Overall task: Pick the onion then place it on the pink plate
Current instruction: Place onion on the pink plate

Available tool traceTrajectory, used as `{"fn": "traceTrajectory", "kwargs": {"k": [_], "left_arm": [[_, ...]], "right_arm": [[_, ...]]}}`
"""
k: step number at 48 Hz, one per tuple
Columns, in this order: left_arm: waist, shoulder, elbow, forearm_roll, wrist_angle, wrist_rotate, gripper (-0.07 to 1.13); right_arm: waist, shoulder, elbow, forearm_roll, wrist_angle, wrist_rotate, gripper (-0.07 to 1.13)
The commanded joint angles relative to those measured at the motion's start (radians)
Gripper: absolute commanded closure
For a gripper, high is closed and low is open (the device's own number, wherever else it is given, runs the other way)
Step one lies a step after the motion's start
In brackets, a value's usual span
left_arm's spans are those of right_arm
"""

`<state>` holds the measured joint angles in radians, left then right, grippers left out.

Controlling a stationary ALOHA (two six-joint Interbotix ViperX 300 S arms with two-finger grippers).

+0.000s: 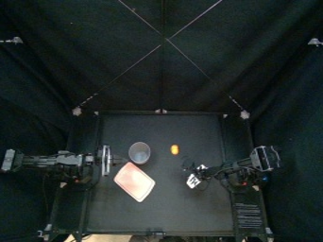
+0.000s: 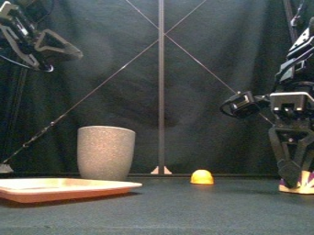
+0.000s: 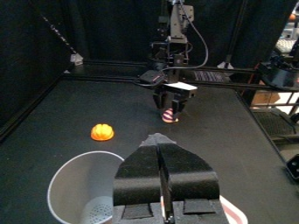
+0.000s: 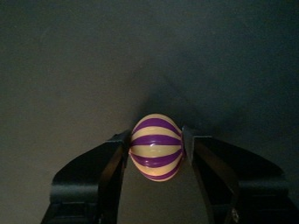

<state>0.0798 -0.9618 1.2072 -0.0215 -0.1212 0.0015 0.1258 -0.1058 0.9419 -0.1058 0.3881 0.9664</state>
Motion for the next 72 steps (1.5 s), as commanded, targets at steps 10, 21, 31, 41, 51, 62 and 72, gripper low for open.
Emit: {"fn": "traceTrajectory", "kwargs": {"k": [10, 21, 31, 41, 51, 62, 72], "left_arm": [[-0.002, 0.002, -0.011, -0.002, -0.005, -0.003, 0.96], [-0.003, 0.002, -0.011, -0.002, -0.005, -0.003, 0.96], [-0.003, 0.002, -0.011, -0.002, -0.005, -0.002, 0.96], [-0.002, 0.002, -0.011, -0.002, -0.005, 0.000, 0.96], [0.002, 0.002, -0.011, 0.000, -0.006, 0.002, 0.96], [0.005, 0.000, -0.008, 0.002, -0.006, 0.003, 0.96], [0.006, -0.002, 0.005, 0.003, -0.005, 0.003, 0.96]], "right_arm": [[0.026, 0.008, -0.011, 0.009, 0.020, 0.002, 0.26], [0.031, -0.015, -0.080, -0.008, 0.046, -0.006, 0.26], [0.041, -0.020, -0.149, -0.046, 0.071, -0.008, 0.26], [0.037, -0.014, -0.238, -0.089, 0.071, -0.009, 0.26], [0.032, 0.071, -0.393, -0.218, 0.009, -0.008, 0.26], [0.032, 0.267, -0.614, -0.347, -0.061, -0.008, 0.26], [0.026, 0.396, -0.755, -0.407, -0.060, -0.011, 0.24]]}}
